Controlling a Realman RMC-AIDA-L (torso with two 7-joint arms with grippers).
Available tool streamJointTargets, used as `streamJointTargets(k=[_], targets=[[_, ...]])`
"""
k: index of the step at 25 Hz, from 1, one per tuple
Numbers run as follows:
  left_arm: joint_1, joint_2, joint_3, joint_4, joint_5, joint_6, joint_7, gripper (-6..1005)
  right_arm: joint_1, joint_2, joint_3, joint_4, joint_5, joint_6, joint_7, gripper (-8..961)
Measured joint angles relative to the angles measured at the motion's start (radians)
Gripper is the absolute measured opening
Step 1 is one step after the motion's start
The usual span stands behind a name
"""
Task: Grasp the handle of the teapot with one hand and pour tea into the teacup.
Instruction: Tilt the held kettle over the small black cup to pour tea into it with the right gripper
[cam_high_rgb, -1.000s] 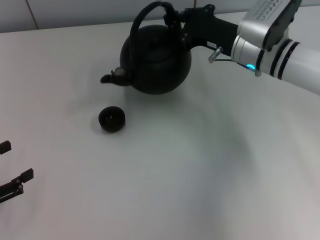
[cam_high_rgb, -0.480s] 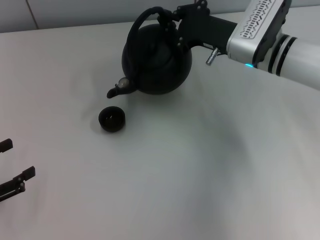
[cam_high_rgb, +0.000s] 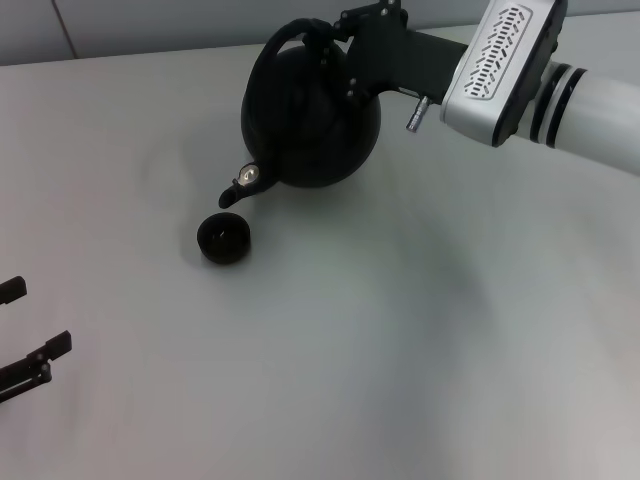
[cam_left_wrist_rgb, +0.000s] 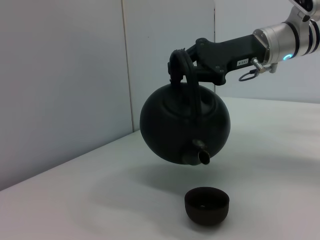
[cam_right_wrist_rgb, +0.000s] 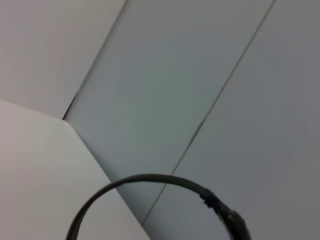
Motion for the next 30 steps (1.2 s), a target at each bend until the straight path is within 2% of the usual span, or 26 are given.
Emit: streamJointTargets(k=[30], targets=[[-0.003, -0.011, -0.012, 0.011, 0.001, 0.001, -0.002, 801, 0.015, 0.006, -0.074, -0.015, 0.009, 0.0, -0.176, 76]])
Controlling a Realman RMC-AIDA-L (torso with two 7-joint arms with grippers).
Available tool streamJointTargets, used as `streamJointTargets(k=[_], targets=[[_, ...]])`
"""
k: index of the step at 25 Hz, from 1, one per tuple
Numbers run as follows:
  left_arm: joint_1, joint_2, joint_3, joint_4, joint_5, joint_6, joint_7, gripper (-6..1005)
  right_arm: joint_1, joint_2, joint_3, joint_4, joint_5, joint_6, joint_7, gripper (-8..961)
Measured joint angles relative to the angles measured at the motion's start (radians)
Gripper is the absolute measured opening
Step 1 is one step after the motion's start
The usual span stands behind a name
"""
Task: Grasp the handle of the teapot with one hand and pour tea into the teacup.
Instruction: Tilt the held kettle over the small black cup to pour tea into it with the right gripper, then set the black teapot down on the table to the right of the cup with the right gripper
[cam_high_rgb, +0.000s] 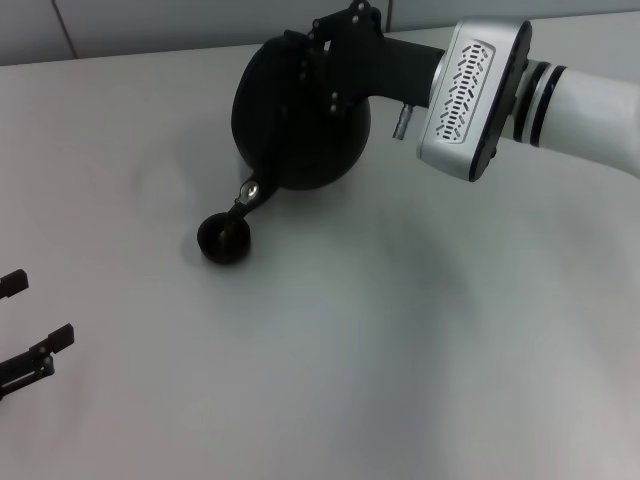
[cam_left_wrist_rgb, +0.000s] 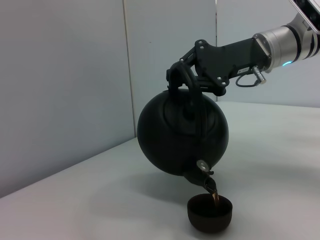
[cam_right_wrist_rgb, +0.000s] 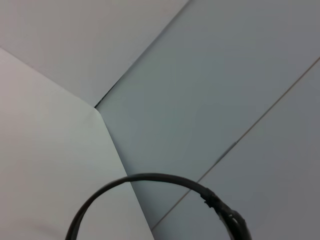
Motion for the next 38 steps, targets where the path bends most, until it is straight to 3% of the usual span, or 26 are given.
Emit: streamJointTargets(k=[9, 15, 23, 30, 38], targets=[[-0.004, 0.0, 0.0, 0.0, 0.002, -0.003, 0.0, 801, -0.001, -0.001, 0.002, -0.001, 0.003, 0.004, 0.062, 76], [-0.004, 0.001, -0.002, 0.0, 0.002, -0.001, 0.0, 800, -0.023, -0.01, 0.001, -0.049, -0.006, 0.036, 0.405, 77], [-0.005, 0.004, -0.003, 0.0, 0.004, 0.0, -0.002, 800, -0.141, -0.011, 0.033, -0.134, 0.014, 0.03, 0.74, 77], [-0.007, 0.005, -0.003, 0.004, 0.007, 0.0, -0.002, 800, -0.225, -0.011, 0.127, -0.141, 0.03, -0.001, 0.777, 77], [-0.005, 0.001, -0.003, 0.014, 0.007, 0.0, -0.002, 800, -0.274, -0.009, 0.151, -0.135, 0.03, -0.032, 0.758, 77]])
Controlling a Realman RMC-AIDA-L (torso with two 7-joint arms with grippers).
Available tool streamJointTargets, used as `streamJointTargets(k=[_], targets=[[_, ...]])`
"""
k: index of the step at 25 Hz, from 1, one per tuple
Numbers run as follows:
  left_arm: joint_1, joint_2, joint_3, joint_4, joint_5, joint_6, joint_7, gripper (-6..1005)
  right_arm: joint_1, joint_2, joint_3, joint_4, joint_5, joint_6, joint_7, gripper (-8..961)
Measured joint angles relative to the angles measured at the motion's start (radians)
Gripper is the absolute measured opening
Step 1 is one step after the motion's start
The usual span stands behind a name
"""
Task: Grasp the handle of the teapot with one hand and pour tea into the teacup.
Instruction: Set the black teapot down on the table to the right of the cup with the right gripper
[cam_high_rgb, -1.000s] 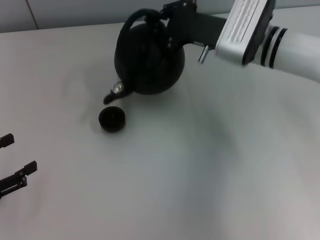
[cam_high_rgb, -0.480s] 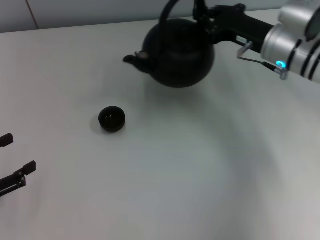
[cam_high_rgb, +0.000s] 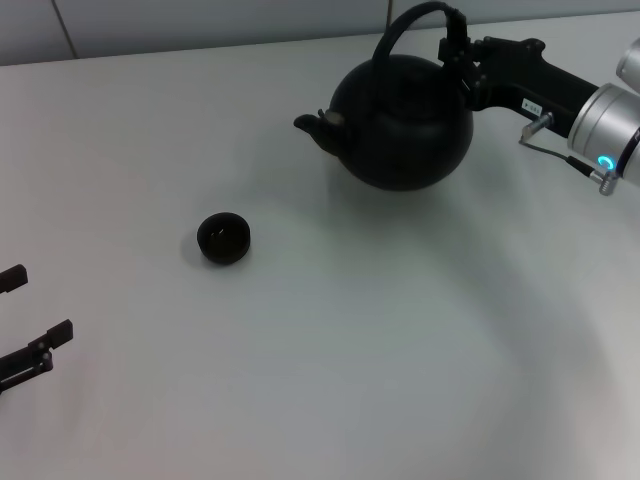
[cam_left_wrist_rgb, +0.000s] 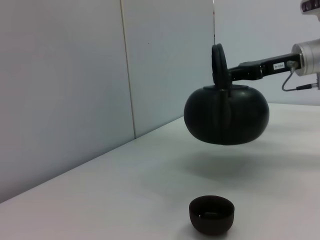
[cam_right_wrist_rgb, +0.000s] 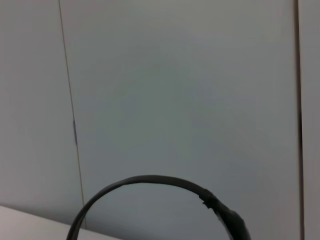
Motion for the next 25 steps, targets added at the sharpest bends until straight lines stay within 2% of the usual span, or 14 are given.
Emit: streamJointTargets(k=[11, 25], targets=[[-0.002, -0.002, 0.003, 0.0, 0.0, 0.0, 0.0, 800, -0.002, 0.003, 0.001, 0.059, 0.0, -0.003, -0.12, 77], [-0.003, -0.002, 0.001, 0.0, -0.001, 0.0, 0.0, 800, 0.015, 0.002, -0.008, 0.089, 0.003, 0.023, -0.133, 77]])
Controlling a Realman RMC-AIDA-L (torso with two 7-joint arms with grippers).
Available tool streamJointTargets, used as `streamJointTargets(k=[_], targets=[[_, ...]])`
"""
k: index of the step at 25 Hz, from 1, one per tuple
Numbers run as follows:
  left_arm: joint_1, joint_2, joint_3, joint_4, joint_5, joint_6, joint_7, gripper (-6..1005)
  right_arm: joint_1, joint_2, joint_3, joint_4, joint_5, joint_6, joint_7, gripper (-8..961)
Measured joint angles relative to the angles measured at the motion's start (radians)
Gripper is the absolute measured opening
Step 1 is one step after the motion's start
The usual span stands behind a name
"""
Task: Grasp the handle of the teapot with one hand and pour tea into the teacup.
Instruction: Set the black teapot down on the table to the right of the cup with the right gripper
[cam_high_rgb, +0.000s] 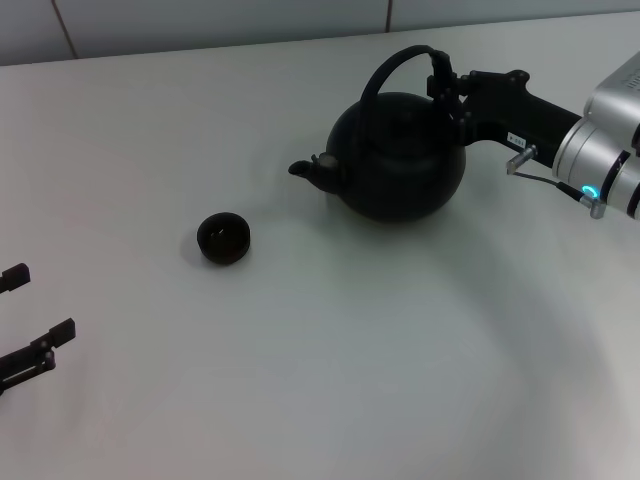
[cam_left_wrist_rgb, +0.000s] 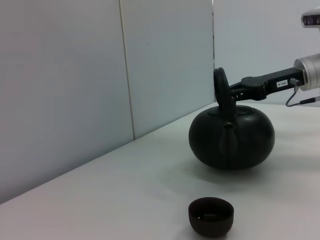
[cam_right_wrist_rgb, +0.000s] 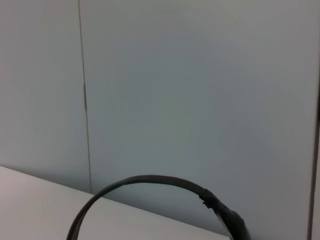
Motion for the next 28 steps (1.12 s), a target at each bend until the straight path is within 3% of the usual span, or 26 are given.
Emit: streamJointTargets(k=[12, 15, 21, 26, 28], targets=[[0.0, -0.003, -0.001, 0.0, 0.0, 0.0, 0.0, 800, 0.009, -0.001, 0.0, 0.001, -0.003, 0.021, 0.001, 77], [0.0, -0.003, -0.001, 0.0, 0.0, 0.0, 0.0, 800, 0.01, -0.001, -0.001, 0.001, -0.003, 0.023, 0.002, 127], [-0.001, -0.003, -0.001, 0.0, 0.0, 0.0, 0.0, 800, 0.005, 0.001, 0.007, -0.001, 0.001, 0.016, 0.002, 313], [-0.003, -0.004, 0.0, 0.0, 0.0, 0.001, 0.0, 799, -0.004, 0.002, 0.009, -0.001, 0.012, 0.003, 0.001, 540], [-0.003, -0.005, 0.0, 0.001, 0.0, 0.001, 0.001, 799, -0.014, 0.002, 0.01, -0.002, 0.023, -0.019, 0.001, 559]])
